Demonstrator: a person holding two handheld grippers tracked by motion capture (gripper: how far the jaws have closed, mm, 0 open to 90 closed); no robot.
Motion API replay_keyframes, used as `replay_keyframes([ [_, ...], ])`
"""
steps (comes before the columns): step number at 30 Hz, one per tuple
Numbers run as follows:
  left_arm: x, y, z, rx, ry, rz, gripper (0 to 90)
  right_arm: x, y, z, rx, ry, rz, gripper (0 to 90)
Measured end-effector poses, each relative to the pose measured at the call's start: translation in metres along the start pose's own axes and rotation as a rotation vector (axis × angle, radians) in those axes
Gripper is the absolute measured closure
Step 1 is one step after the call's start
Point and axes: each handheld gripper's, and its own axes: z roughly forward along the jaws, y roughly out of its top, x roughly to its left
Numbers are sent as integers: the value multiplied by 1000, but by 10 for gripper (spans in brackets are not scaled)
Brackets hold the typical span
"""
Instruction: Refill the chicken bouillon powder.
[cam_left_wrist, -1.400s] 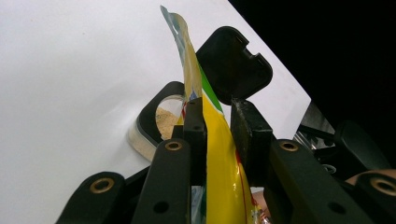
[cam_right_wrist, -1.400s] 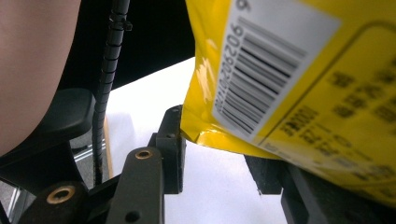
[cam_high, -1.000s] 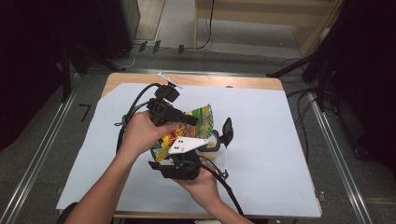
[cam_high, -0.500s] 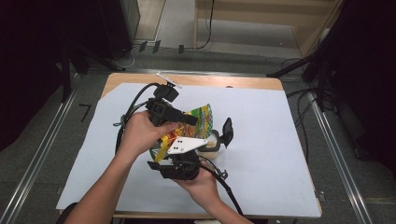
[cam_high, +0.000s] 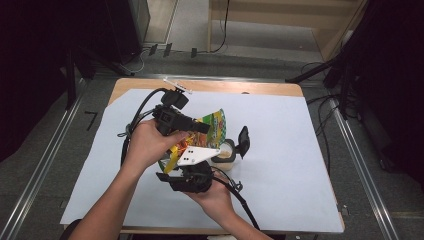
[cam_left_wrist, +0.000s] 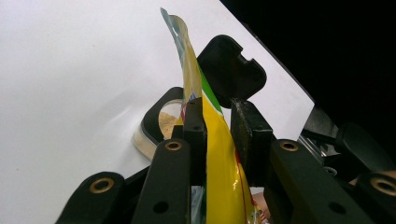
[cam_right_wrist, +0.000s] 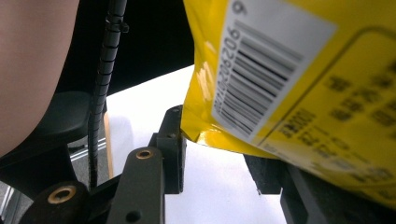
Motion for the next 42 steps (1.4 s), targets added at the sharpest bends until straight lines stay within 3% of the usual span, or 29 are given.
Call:
replay_keyframes([
  [24, 1, 0, 2, 9, 11, 4, 771, -1, -1, 1, 6, -3, -4, 632],
  [42, 6, 1, 5, 14, -7, -28, 770, -1, -2, 0, 18, -6, 5, 633],
])
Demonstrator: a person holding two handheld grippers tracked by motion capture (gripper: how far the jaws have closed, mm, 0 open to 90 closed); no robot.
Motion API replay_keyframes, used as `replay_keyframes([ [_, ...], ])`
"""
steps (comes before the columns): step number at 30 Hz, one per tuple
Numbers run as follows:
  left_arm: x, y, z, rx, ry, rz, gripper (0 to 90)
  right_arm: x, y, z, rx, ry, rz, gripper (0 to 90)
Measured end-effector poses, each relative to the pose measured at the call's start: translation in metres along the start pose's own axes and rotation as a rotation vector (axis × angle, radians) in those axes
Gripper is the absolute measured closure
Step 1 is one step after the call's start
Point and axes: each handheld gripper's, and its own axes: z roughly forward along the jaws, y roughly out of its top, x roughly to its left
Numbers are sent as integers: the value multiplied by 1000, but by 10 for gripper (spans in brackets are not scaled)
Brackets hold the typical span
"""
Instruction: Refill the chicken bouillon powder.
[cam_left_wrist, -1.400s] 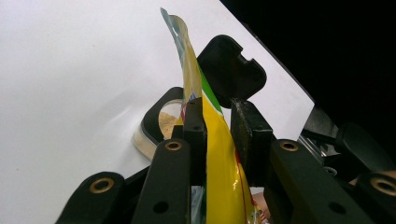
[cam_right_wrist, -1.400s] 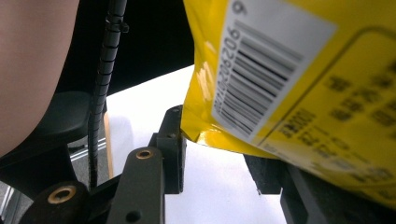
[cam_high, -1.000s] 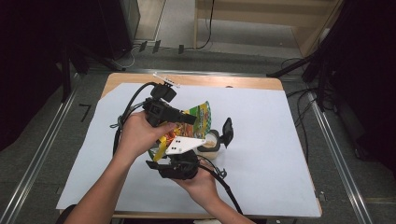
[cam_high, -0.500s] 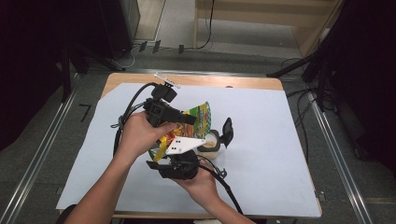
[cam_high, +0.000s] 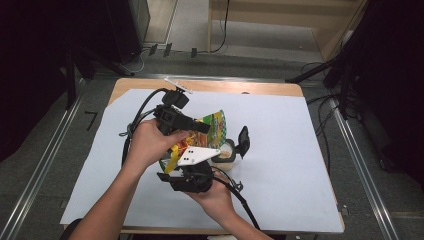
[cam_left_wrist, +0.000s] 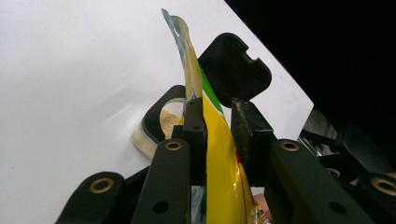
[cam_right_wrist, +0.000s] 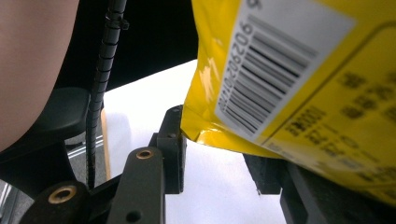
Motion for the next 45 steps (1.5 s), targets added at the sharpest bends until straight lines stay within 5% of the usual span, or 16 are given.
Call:
replay_keyframes([
  [24, 4, 1, 9, 26, -8, -10, 769, -4, -5, 0, 13, -4, 24, 635],
  [45, 5, 2, 5, 12, -1, -16, 768, -2, 0, -2, 24, -4, -6, 635],
])
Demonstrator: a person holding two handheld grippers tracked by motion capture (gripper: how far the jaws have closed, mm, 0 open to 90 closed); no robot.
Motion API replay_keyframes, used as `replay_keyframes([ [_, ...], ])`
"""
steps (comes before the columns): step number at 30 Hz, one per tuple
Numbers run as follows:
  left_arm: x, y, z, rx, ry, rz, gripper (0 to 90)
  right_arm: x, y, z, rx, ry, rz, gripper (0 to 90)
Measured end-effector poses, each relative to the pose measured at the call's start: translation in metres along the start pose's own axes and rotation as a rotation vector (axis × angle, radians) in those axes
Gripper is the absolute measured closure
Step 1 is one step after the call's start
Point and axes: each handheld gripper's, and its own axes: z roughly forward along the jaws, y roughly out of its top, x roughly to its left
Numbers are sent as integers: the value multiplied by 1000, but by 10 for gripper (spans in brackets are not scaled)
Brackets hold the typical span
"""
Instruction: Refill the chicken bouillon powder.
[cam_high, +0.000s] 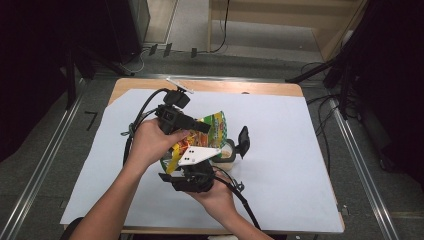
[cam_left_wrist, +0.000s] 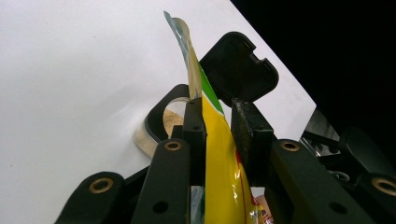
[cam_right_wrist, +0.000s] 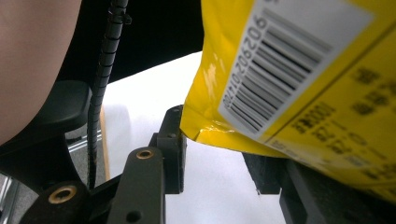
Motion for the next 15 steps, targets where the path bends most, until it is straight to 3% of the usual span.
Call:
replay_keyframes([
  [15, 0, 0, 0, 2, 0, -2, 768, 0, 0, 0, -1, -4, -10, 636],
])
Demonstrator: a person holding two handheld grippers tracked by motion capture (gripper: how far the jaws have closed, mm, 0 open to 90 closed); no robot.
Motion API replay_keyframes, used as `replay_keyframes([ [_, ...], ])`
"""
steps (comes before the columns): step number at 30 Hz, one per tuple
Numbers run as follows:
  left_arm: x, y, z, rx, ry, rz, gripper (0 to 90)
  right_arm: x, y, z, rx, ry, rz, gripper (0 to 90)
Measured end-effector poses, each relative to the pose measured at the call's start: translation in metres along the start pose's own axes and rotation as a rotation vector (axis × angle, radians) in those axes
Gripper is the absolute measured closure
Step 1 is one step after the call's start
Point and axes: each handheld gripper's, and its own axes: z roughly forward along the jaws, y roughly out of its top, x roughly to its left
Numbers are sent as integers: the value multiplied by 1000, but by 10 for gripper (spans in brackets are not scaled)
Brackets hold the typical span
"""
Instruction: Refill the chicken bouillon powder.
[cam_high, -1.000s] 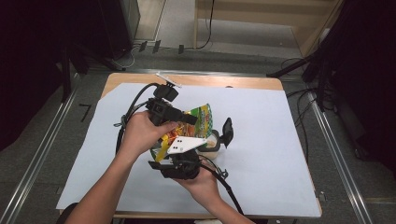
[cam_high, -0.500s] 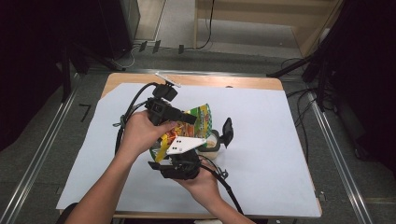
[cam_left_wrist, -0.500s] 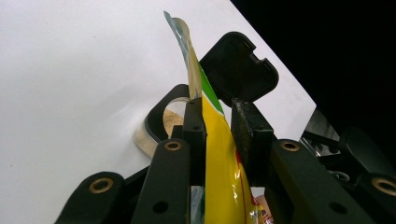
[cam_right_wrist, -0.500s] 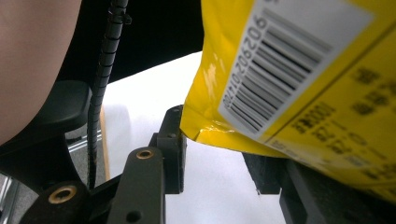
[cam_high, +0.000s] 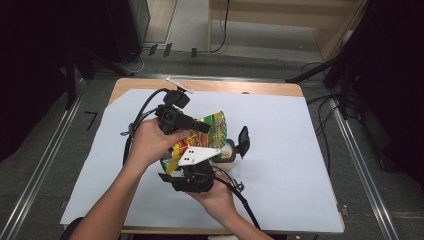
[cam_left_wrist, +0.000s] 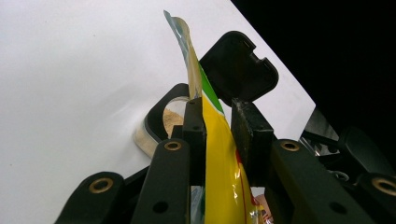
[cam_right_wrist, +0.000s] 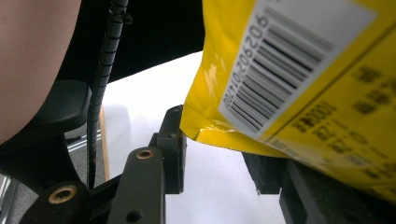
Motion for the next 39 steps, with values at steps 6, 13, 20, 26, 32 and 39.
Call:
replay_keyframes([
  [6, 0, 0, 0, 1, 2, 1, 769, 0, 0, 0, 1, 2, 1, 636],
  [13, -1, 0, 1, 4, 4, -4, 772, 0, -1, 0, 1, -3, -1, 637],
  [20, -1, 0, 1, 5, 6, -4, 775, -1, -1, 0, 1, -2, -4, 637],
  [26, -1, 0, 1, 10, 6, 3, 776, -1, -1, 0, 1, -3, -7, 637],
  [32, -1, 0, 1, 11, 6, 3, 776, -1, -2, 1, 0, -5, -7, 638],
  [39, -1, 0, 2, 9, 2, 3, 773, 0, -2, 0, 1, -3, -2, 638],
])
